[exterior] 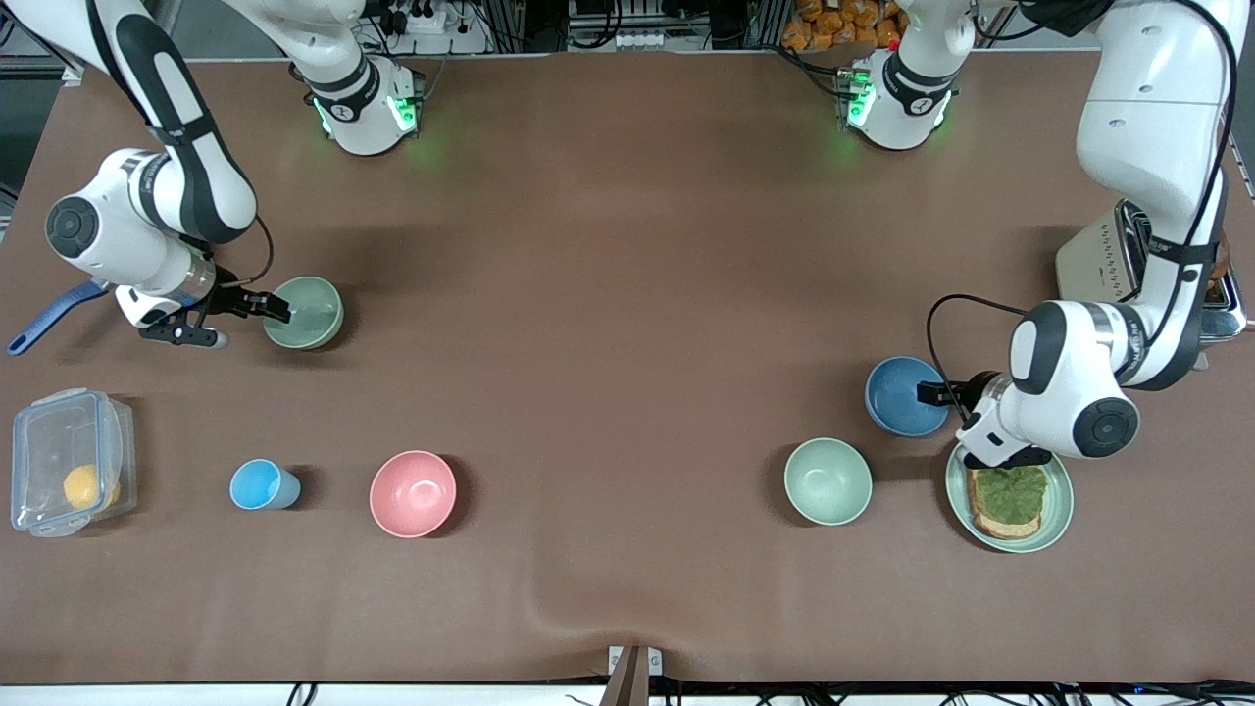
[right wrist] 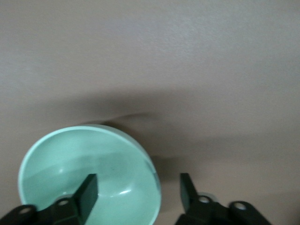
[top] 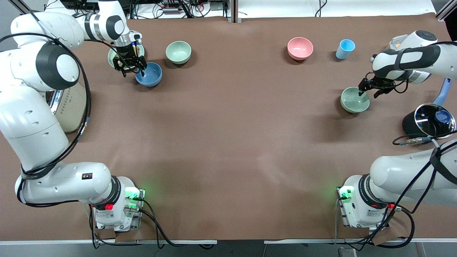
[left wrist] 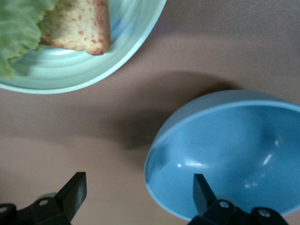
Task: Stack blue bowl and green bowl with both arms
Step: 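Grip the green bowl with the right gripper while the left gripper grips the blue bowl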
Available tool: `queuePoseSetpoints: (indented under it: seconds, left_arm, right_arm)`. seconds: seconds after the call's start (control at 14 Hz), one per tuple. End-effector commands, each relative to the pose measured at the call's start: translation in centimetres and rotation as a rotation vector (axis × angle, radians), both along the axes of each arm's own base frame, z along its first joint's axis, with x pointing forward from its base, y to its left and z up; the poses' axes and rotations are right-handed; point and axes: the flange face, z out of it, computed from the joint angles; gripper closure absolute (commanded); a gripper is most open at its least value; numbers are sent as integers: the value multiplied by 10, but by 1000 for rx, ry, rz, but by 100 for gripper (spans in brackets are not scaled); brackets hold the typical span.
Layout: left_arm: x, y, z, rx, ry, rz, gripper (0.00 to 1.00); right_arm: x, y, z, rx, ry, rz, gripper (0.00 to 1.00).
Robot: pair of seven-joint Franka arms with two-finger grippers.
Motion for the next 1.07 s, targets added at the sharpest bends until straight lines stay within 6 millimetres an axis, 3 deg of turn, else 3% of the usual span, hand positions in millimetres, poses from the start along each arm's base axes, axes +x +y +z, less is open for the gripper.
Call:
queuePoseSetpoints:
  seconds: [0.0,0.29,0.36,0.43,0.5,0.57,0.71,1.0]
  left_arm:
    - [2,-3,-12,25,-17,-5,0]
    - [6,-6,-20,24,-50,9,0]
    - [6,-6,-22,24,-50,9,18]
    - [6,-6,-22,24,-52,9,53]
    - [6,-6,-23,23,-50,9,81]
    - [5,-10,-23,26,-51,10,99]
    - [6,-15,-20,54,-60,-10,100]
    - [12,-20,7,49,-109,2,100]
  right_arm:
    - [-3,-3,-5,10,-4,-2,54]
    - [-4,-6,-6,14,0,-13,83]
    - [-5,-7,-6,14,0,-16,97]
    - [-5,-7,-6,15,1,-19,100]
    - [-5,-7,-6,18,6,-24,100]
    - [-3,-6,-4,18,5,-27,100]
    - [-1,-5,1,29,28,-31,100]
    - [23,-5,45,111,112,-65,100]
